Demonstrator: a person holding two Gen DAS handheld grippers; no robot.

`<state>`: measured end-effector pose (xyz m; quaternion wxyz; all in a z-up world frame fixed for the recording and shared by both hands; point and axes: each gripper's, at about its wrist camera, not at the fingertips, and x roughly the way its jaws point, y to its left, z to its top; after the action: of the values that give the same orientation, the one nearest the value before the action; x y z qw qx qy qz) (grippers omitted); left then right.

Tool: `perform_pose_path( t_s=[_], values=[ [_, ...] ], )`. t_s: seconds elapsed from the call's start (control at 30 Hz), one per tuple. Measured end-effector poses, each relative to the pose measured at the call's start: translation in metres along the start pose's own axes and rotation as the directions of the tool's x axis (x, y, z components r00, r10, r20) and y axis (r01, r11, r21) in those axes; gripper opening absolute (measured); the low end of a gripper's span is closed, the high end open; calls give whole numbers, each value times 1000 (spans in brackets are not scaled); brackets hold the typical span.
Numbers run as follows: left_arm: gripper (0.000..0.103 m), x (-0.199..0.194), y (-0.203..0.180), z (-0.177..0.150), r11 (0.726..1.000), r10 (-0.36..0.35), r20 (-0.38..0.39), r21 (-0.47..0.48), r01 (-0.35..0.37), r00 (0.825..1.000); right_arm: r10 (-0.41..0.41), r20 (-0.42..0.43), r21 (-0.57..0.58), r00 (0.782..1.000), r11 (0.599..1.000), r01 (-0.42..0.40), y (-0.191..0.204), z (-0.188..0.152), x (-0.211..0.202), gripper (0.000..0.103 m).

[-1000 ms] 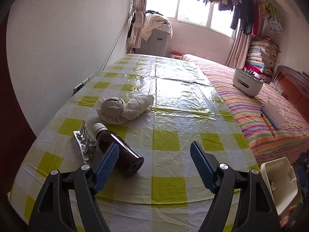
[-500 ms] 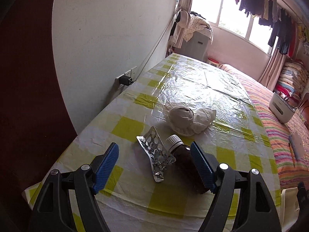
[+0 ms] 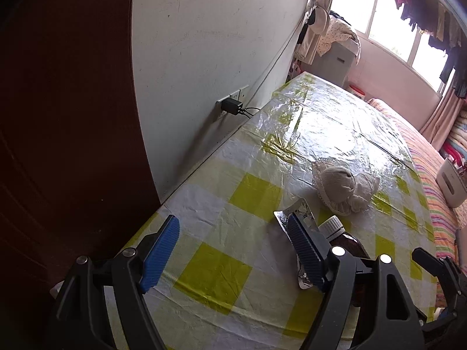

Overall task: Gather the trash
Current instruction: 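Grasp the brown medicine bottle with the right tool while the left tool grasps the silver blister pack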

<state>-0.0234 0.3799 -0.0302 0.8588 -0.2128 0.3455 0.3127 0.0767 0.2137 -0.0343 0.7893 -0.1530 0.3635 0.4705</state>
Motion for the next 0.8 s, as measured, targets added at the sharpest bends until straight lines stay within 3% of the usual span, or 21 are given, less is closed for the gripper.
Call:
perform_pose_path(
  t_s=[0.17,0.27,0.33,0.37,0.43,0.6,0.8],
  values=[
    [74,1,2,2,1000,-1,-7,-3,1,1000,-2,-103,-109,995,994,-9,14,15,39,89],
    [74,2,4,2,1000,-2,-10,-13,2,1000,-11,-163,-116,987,993,-8,11,17,60,79],
    [74,3,5,2,1000,-1,-17,-17,0,1000,-6,-210,-109,978,994,-17,8,16,73,61],
    [74,4,5,3,1000,0,-19,-19,-1,1000,2,-233,-102,973,994,-27,7,14,78,60],
    [74,6,3,2,1000,1,-25,-16,-1,1000,-8,-219,-115,976,993,-18,6,12,77,42],
    [74,15,-8,1,1000,-12,-59,-7,11,998,10,-163,-10,987,1000,-11,-11,-2,54,41],
    [74,31,-40,0,999,-9,-111,47,14,994,5,-29,131,1000,991,-1,-36,-46,-6,41]
  ],
)
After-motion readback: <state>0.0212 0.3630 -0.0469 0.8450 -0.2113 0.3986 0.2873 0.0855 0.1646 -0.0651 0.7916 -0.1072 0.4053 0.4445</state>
